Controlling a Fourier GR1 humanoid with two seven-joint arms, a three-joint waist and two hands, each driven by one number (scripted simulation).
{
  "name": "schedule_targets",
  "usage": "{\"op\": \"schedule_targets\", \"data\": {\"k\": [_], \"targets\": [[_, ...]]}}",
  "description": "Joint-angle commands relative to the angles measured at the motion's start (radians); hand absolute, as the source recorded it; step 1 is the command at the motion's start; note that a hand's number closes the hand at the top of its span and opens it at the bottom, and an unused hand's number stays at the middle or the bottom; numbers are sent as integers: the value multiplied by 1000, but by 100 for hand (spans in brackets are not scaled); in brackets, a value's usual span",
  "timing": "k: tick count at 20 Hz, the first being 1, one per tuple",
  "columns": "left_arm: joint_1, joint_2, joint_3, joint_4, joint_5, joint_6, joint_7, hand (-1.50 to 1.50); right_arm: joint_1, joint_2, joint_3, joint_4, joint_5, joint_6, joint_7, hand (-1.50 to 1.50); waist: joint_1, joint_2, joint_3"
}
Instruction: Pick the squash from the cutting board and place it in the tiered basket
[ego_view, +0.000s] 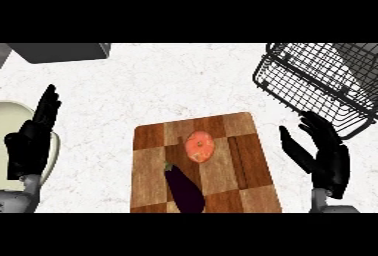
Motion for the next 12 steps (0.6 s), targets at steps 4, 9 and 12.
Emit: {"op": "schedule_targets", "data": {"k": [4,9,12], "targets": [[18,-11,-43,29,-36,-13,-7,0,253,138,170,-137,303,-391,154,-150,46,-4,-8],[1,16,-35,33,-32,-48,-4,0,306,-20,283,-178,457,-215,432,-150,83,8,-13],[-11,14,-33,62,-40,-52,-28,0,295,-59,348,-234,522,-106,585,-150,95,13,-15]]}}
